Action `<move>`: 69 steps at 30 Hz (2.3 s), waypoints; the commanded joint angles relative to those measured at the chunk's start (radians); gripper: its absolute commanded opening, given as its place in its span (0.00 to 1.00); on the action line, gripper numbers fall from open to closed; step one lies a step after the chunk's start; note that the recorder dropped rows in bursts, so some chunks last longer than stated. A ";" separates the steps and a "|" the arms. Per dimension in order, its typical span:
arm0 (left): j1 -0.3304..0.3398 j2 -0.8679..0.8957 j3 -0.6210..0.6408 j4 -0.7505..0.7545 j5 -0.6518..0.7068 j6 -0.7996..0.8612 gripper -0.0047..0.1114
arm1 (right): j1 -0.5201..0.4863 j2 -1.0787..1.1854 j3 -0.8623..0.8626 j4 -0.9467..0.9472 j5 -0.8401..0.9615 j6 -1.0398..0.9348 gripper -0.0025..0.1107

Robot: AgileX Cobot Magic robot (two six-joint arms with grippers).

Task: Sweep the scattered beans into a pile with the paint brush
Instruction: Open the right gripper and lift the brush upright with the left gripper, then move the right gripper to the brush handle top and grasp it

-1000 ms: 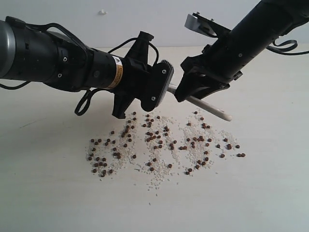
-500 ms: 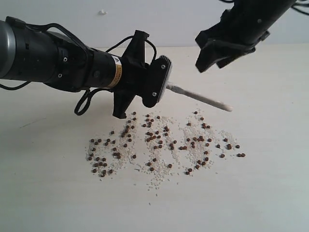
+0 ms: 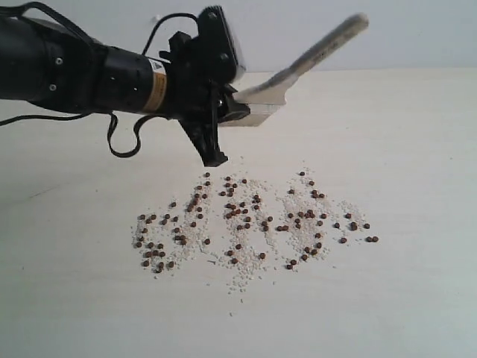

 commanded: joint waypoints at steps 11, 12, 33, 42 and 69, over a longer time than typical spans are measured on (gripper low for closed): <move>0.163 -0.057 0.007 0.116 -0.902 -0.541 0.04 | -0.004 -0.233 0.554 0.545 0.094 -0.665 0.02; 0.163 -0.057 0.015 0.116 -0.902 -0.539 0.04 | -0.004 -0.233 0.554 0.589 0.113 -0.721 0.02; 0.266 0.035 0.044 0.116 -0.902 -0.440 0.04 | -0.050 0.021 0.635 1.429 0.253 -1.774 0.02; 0.284 0.035 0.044 0.116 -0.902 -0.417 0.04 | -0.235 0.286 0.481 1.429 0.632 -1.822 0.02; 0.292 0.112 0.044 0.116 -0.902 -0.341 0.04 | -0.222 0.462 0.370 1.422 0.632 -1.730 0.61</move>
